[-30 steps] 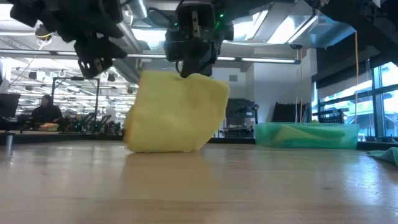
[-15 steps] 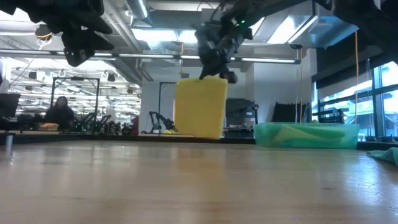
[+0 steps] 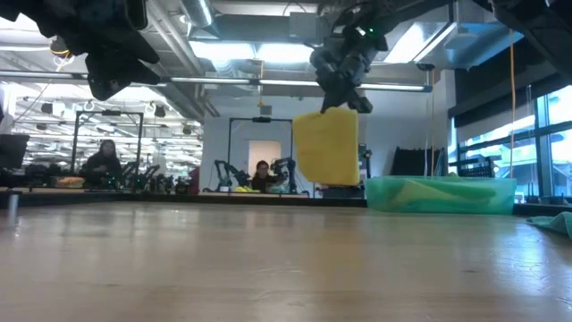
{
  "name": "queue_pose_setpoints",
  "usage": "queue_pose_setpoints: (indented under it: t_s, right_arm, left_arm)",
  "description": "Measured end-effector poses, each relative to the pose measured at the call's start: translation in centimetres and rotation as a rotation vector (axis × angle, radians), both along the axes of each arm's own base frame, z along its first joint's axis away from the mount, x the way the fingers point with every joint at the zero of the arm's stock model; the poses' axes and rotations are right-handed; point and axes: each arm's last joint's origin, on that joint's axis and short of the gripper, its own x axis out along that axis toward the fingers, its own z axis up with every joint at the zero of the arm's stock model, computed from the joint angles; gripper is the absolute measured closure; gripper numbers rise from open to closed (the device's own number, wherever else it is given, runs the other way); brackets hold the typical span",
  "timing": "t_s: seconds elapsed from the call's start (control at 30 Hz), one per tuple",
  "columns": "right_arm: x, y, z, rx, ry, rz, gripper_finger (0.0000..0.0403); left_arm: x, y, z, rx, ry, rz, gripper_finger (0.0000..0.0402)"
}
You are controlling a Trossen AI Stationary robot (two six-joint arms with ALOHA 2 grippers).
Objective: Fold microfiber towels
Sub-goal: Stack the folded yellow microfiber cloth on top of the folded green microfiber cloth
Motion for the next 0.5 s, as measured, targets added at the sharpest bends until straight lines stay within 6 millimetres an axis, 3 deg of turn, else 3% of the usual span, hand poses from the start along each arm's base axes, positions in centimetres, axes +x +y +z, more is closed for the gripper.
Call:
queue_pose_setpoints:
  t_s: [0.23, 0.5]
  right_arm:
    - [-3.7, -1.5, -0.2, 0.013, 0.122, -0.119, 0.0398]
    - [-8.5, 1.3, -1.7, 0.015, 0.005, -0.332, 0.0398]
  left_arm:
    - [0.0, 0.0, 0.0, -0.022, 0.000, 0.016, 0.0266]
    - [0.0, 0.1, 0.0, -0.004, -0.004, 0.045, 0.0266]
